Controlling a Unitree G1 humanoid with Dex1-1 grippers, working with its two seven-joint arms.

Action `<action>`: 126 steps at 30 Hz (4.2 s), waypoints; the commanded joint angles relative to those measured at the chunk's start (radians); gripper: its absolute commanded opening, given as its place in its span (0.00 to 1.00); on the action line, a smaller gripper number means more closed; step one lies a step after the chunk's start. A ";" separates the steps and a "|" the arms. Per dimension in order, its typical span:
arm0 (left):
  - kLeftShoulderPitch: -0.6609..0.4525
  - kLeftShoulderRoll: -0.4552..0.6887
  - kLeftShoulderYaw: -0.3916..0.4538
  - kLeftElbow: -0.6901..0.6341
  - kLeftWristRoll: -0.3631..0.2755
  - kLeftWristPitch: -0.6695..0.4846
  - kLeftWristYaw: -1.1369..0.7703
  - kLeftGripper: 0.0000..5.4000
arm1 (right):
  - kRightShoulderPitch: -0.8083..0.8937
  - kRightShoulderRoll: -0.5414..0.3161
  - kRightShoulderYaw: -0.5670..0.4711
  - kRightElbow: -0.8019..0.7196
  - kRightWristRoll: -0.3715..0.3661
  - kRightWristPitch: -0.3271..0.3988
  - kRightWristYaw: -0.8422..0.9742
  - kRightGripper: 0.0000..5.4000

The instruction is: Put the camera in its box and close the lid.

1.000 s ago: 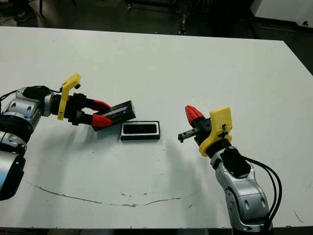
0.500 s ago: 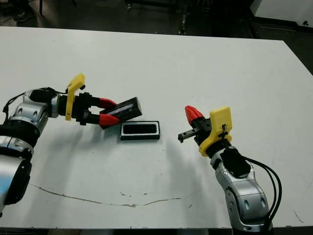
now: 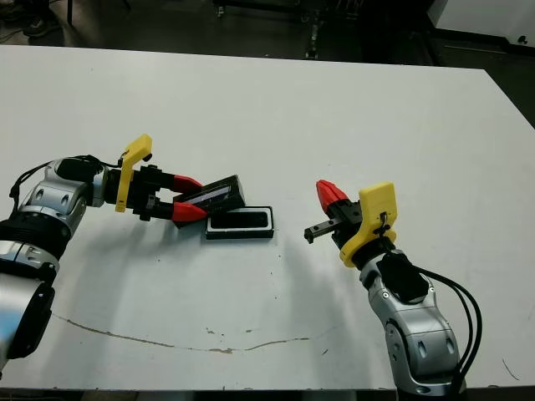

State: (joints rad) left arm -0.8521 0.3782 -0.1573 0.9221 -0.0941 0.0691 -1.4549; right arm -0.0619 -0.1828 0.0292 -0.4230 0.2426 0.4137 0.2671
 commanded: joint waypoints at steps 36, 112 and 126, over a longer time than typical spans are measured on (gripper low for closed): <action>0.174 0.037 -0.079 -0.255 -0.031 0.144 -0.048 0.58 | 0.021 -0.002 0.000 0.000 0.005 0.009 -0.009 0.00; 0.317 -0.037 -0.260 -0.728 0.087 0.435 0.451 0.58 | 0.029 -0.001 -0.009 -0.001 0.007 0.004 -0.014 0.00; 0.073 -0.095 -0.308 -0.242 0.160 0.036 0.337 0.58 | 0.031 0.004 -0.005 0.001 0.007 0.001 -0.018 0.00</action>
State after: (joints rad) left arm -0.7611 0.3258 -0.4337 0.6191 0.0057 0.1020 -1.1594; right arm -0.0389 -0.1749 0.0285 -0.4274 0.2503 0.4151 0.2495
